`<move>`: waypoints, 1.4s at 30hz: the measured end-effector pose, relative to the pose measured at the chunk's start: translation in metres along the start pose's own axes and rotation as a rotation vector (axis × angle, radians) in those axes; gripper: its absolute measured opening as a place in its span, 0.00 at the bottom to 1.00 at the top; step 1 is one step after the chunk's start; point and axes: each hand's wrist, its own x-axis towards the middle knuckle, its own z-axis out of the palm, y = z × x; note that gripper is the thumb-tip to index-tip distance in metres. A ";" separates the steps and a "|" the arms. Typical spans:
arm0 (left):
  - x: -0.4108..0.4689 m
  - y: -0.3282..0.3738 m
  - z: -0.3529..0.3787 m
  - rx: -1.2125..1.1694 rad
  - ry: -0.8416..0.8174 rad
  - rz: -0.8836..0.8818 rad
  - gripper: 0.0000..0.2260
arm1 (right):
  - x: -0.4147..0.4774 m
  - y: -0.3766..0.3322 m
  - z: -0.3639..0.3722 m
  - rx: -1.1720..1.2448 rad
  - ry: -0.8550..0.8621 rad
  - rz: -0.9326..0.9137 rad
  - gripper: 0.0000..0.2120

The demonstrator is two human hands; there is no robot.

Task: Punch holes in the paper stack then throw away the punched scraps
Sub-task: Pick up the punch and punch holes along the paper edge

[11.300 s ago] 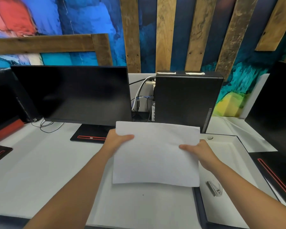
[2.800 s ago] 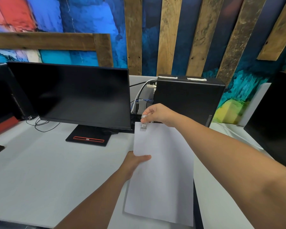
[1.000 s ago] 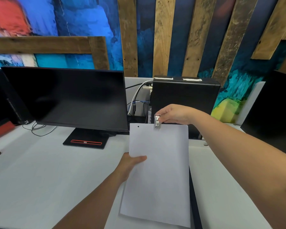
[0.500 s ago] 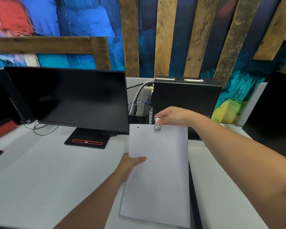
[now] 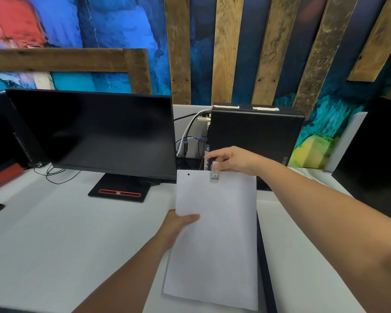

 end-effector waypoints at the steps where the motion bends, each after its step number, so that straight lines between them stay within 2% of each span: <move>1: 0.000 0.000 0.000 -0.001 0.001 0.001 0.14 | 0.001 0.000 0.000 -0.009 0.000 -0.002 0.20; 5: 0.002 0.001 0.001 -0.011 -0.001 0.005 0.14 | 0.002 -0.001 0.001 0.004 0.011 0.000 0.21; 20: 0.006 0.002 0.000 -0.009 -0.001 -0.009 0.14 | 0.003 0.006 -0.003 0.061 0.082 -0.005 0.08; 25: 0.005 0.004 -0.001 -0.018 0.000 -0.008 0.14 | 0.004 0.010 -0.010 0.101 0.133 0.011 0.10; 32: 0.006 0.004 -0.002 -0.014 -0.001 0.002 0.14 | 0.002 0.012 -0.015 0.111 0.116 0.064 0.20; 42: 0.009 0.003 -0.013 -0.008 0.032 0.005 0.15 | -0.010 0.025 -0.040 0.097 0.130 0.159 0.19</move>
